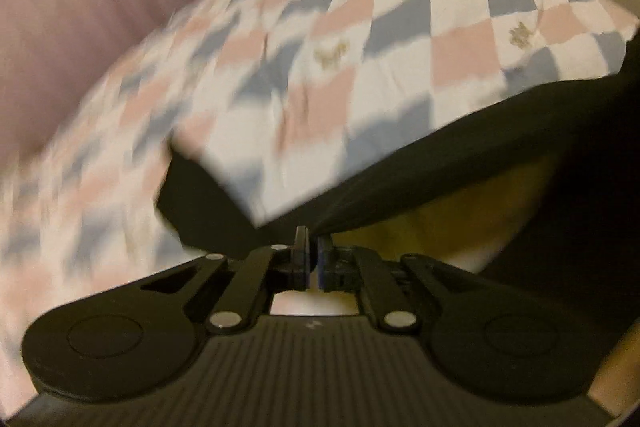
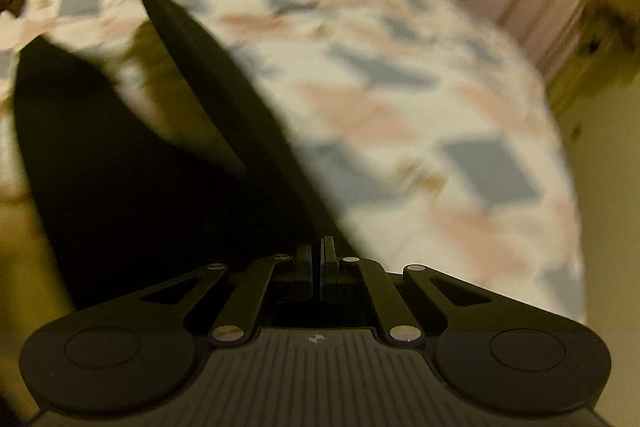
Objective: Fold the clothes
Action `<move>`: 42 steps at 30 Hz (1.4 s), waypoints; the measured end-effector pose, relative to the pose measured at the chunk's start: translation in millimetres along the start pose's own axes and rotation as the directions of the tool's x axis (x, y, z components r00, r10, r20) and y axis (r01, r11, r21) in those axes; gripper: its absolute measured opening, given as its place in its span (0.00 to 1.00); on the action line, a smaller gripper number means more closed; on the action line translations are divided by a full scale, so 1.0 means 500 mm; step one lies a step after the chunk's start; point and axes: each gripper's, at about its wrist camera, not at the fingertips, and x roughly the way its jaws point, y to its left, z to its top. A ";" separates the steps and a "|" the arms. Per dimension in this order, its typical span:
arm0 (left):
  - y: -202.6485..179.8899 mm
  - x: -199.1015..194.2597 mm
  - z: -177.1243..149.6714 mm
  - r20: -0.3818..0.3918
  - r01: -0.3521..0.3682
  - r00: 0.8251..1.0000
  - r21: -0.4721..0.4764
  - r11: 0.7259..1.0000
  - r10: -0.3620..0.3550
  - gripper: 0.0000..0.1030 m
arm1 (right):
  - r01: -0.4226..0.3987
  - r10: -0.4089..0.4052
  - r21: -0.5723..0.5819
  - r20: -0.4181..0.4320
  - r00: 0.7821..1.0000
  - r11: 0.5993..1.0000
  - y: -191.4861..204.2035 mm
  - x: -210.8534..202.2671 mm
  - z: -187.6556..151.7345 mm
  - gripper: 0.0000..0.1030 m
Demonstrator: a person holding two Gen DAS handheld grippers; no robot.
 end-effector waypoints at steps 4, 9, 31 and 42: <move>-0.055 -0.032 -0.162 -0.176 0.033 0.981 -0.243 0.969 -0.078 0.05 | -0.058 0.076 0.094 -0.200 0.977 0.994 0.108 0.007 -0.088 0.08; -0.071 -0.051 -0.230 -0.220 0.033 0.968 -0.380 0.924 -0.124 0.16 | -0.002 0.077 0.307 -0.231 0.970 0.952 0.105 -0.005 -0.130 0.42; -0.038 -0.105 -0.187 -0.017 0.033 0.998 -0.638 0.770 -0.057 0.51 | 0.049 -0.195 0.987 -0.079 0.978 -0.154 -0.284 -0.032 -0.472 0.13; -0.036 -0.076 -0.188 -0.025 -0.019 1.000 -0.643 0.766 0.003 0.65 | 0.135 -0.143 0.934 -0.191 0.971 -0.330 -0.217 -0.040 -0.509 0.17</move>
